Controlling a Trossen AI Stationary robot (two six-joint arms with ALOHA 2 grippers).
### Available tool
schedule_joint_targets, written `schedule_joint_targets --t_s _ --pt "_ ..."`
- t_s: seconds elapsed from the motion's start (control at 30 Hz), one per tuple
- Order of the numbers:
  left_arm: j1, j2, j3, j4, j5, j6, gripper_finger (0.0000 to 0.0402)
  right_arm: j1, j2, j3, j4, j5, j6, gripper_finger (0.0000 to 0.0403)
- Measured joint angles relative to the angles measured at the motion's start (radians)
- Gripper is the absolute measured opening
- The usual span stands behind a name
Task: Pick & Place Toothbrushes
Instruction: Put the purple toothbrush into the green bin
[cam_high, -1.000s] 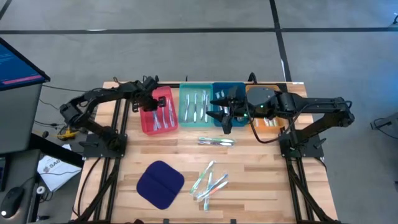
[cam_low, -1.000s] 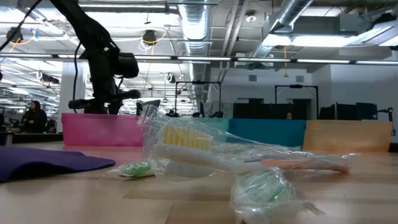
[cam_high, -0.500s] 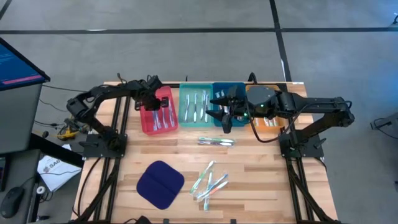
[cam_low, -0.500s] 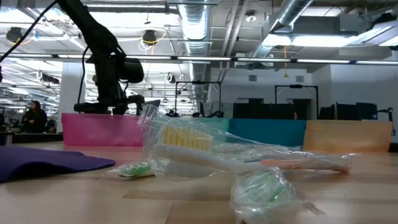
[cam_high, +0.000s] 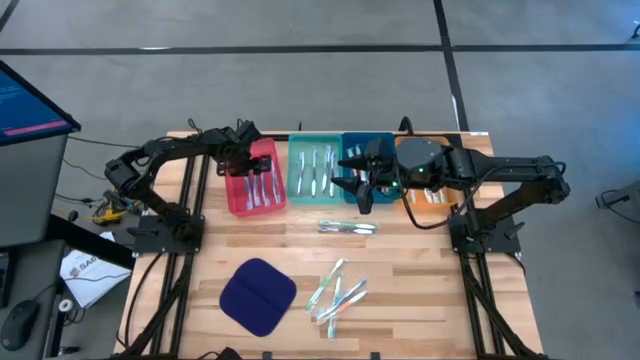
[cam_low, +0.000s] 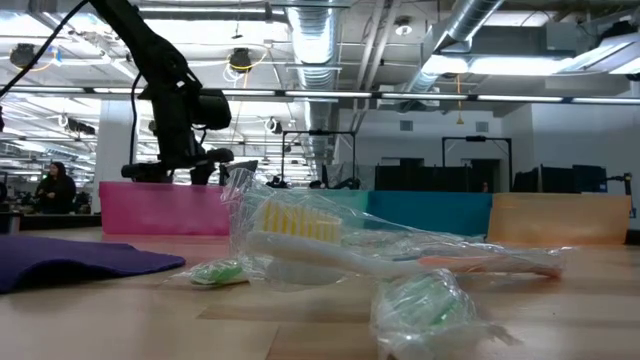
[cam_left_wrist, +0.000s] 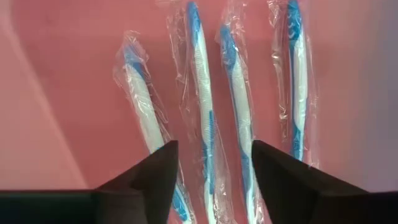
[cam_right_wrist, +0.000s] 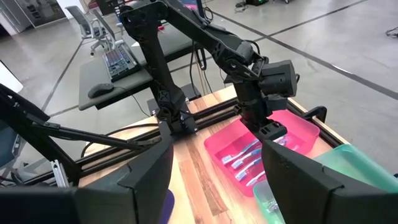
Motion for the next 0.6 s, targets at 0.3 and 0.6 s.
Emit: schedule_joint_targets --t_s 0.3,0.6 --pt "-0.001 -0.018 0.000 -0.003 0.013 0.048 0.0249 0.001 0.000 0.000 0.002 0.000 0.000 0.0240" --pt "-0.003 -0.212 0.000 0.021 0.037 0.107 0.0239 0.001 0.000 0.000 0.002 0.000 0.000 0.0240"
